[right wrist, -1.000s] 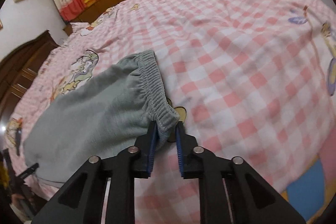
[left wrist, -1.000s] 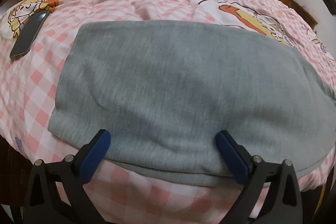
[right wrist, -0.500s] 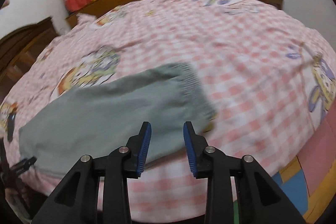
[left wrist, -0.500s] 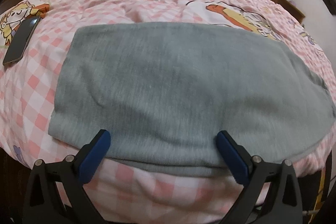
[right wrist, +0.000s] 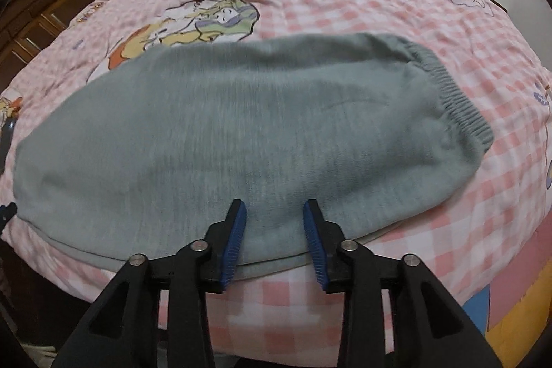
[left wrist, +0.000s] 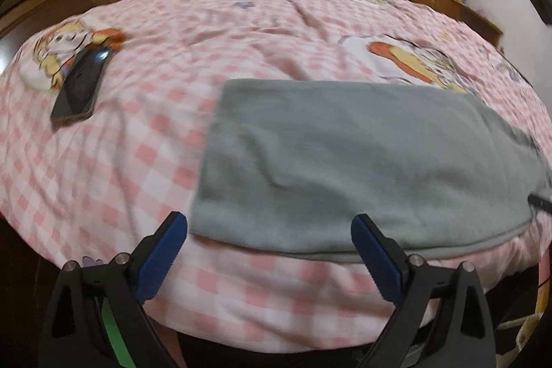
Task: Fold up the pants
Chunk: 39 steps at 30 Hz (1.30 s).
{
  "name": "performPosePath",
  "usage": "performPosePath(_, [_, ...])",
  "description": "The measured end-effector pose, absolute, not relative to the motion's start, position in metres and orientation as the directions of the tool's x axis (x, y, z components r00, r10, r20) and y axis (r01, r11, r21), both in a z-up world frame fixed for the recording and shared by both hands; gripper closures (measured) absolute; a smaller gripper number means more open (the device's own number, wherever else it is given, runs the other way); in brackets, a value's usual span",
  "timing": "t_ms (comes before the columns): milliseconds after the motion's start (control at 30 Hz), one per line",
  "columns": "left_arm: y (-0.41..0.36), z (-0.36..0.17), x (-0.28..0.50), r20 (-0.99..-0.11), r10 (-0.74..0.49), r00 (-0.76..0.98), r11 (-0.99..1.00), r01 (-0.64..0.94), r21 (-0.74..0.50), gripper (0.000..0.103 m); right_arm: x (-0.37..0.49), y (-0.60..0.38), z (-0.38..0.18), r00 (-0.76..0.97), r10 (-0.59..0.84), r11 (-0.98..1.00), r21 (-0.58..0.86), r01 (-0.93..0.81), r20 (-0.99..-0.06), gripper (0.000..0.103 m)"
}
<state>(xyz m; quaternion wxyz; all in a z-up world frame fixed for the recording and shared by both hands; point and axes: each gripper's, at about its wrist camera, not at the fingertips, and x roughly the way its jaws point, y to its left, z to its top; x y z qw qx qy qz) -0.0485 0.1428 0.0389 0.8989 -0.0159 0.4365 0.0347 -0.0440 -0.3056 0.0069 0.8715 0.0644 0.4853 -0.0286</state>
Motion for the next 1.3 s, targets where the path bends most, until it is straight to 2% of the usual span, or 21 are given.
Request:
performPosePath(100, [0.162,0.032,-0.043,-0.793,0.069,0.605,0.993,-0.118,-0.004,0.004,-0.045,-0.304,0.001,0.529,0.028,0.988,0.103,0.112,-0.848,0.054])
performPosePath(300, [0.189,0.015,-0.032,-0.814,0.019,0.581,0.983,-0.158,-0.089,0.006,-0.041,-0.308,-0.006,0.521,0.054,0.983,0.139,0.124,-0.852,0.049])
performPosePath(400, [0.189,0.01,-0.031,-0.809,0.011,0.588,0.982,-0.159,-0.102,0.015,-0.04,-0.31,-0.008,0.526,0.074,0.979,0.163,0.124,-0.847,0.047])
performPosePath(467, [0.187,0.011,-0.033,-0.796,-0.001,0.605,0.984,-0.141,-0.108,0.027,-0.04,-0.309,-0.008,0.528,0.071,0.98,0.158,0.121,-0.846,0.046])
performPosePath(667, [0.188,0.02,-0.038,-0.777,0.005,0.63,0.986,-0.131,-0.1,0.052,-0.039,-0.303,-0.009,0.533,0.059,0.983,0.141,0.115,-0.844,0.04])
performPosePath(700, [0.191,0.023,-0.039,-0.772,0.001,0.635,0.986,-0.131,-0.107,0.054,-0.039,-0.303,-0.009,0.533,0.058,0.984,0.14,0.113,-0.844,0.04])
performPosePath(900, [0.202,0.039,-0.035,-0.746,-0.052,0.664,0.978,-0.115,-0.171,0.054,-0.039,-0.302,-0.009,0.535,0.059,0.984,0.139,0.11,-0.843,0.038])
performPosePath(1167, [0.192,0.03,-0.016,-0.77,-0.039,0.637,0.996,-0.034,-0.079,0.053,-0.039,-0.302,-0.009,0.534,0.058,0.984,0.137,0.11,-0.844,0.037])
performPosePath(1300, [0.195,0.033,-0.017,-0.76,-0.066,0.647,0.993,-0.029,-0.111,0.053,-0.037,-0.302,-0.009,0.527,0.057,0.985,0.133,0.107,-0.848,0.036])
